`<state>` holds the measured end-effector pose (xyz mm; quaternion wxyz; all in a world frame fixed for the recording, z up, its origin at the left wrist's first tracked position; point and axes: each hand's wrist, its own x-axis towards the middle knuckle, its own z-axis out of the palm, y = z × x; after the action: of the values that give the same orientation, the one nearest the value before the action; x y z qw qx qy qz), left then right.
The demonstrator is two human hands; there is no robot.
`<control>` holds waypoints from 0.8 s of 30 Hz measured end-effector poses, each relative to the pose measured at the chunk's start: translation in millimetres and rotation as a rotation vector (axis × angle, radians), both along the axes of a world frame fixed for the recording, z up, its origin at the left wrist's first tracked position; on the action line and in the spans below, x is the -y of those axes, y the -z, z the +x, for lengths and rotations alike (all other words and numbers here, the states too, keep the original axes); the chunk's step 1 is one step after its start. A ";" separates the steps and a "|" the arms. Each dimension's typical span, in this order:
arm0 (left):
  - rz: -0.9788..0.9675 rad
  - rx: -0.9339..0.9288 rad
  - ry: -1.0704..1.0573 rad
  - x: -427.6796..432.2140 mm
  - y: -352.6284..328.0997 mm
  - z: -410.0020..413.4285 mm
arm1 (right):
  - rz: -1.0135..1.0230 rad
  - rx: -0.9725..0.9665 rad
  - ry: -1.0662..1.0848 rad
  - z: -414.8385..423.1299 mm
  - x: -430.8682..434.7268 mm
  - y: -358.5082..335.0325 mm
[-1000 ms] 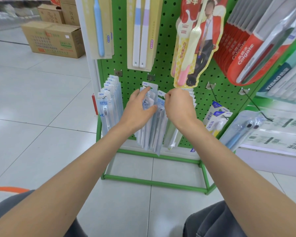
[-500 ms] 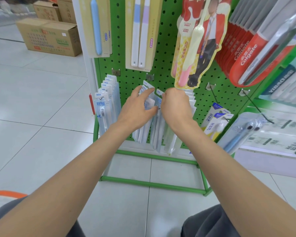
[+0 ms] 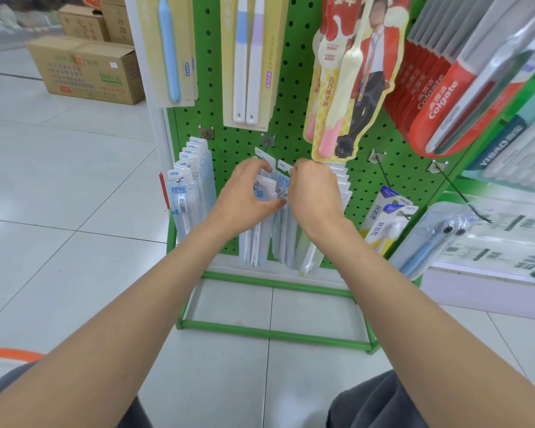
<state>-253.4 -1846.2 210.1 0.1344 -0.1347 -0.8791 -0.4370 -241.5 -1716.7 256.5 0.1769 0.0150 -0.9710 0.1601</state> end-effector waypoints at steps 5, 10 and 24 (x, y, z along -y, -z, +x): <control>0.066 0.022 -0.050 -2.4 1.2 -3.3 | 0.004 0.000 -0.009 -2.7 0.6 2.4; 0.082 0.035 -0.083 1.0 0.8 -3.0 | 0.011 -0.018 -0.026 -5.7 -0.2 2.3; 0.244 0.088 0.012 -2.5 2.4 8.6 | -0.169 -0.040 -0.066 -20.9 3.8 13.4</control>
<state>-244.8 -1843.7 207.8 0.1084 -0.1030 -0.8237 -0.5470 -262.4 -1720.6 243.2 0.1916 0.0352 -0.9493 0.2468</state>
